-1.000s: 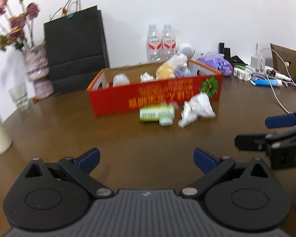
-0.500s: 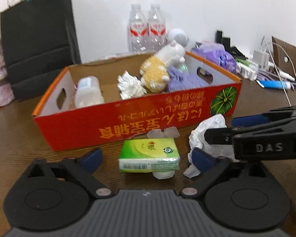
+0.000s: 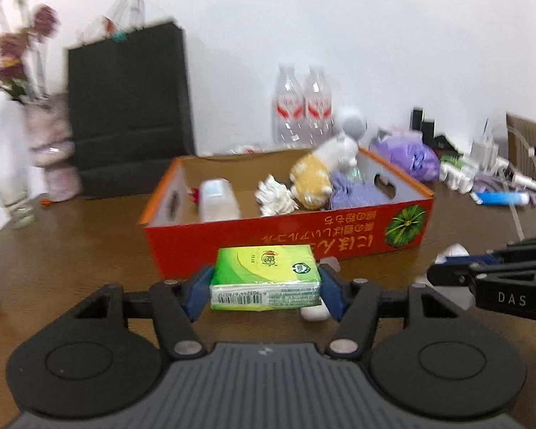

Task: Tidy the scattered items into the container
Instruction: 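Grasp the green tissue pack with the left tool while the right tool grasps a white tissue, then lift the green tissue pack with the left tool while the right tool releases the tissue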

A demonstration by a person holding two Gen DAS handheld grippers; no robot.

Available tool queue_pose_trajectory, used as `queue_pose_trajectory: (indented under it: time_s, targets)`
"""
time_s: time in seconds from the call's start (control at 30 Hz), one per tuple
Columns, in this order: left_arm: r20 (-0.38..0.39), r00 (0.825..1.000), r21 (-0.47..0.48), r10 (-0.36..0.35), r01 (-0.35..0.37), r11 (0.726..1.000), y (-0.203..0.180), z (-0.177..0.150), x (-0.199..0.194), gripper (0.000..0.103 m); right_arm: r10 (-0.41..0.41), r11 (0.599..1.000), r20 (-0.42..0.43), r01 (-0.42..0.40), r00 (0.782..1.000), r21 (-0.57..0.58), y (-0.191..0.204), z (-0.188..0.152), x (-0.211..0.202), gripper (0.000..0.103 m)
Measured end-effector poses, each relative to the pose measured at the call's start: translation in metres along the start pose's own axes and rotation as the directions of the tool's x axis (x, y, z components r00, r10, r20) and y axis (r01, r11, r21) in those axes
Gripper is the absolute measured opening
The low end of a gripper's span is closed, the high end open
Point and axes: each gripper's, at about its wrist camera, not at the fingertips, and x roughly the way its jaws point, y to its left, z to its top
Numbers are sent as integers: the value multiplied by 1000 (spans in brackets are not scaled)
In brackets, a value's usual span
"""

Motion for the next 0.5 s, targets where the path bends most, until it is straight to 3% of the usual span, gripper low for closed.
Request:
queue_pose_trajectory:
  time_s: [0.23,0.37,0.43,0.5]
  targets:
    - [-86,996,-55,14,-19,998,-4,-75,-72,64,24,1000,-66,-25,998,-10,27,-61,-63,11]
    - [-79,996,-6,37,-37,999,-13,-97,-91,65,62,998,-135,-65,989,-16,37,-93,-82,17]
    - [-79,995,29,67,-65,997,-17,-101,-89,66,101,994,-116,-105,988,-30,40,-97,-92,34]
    - [-85,992,47,92,-89,995,-21,-104,-85,66,72,997,-68,-75,995,-35,37,-91,-96,59]
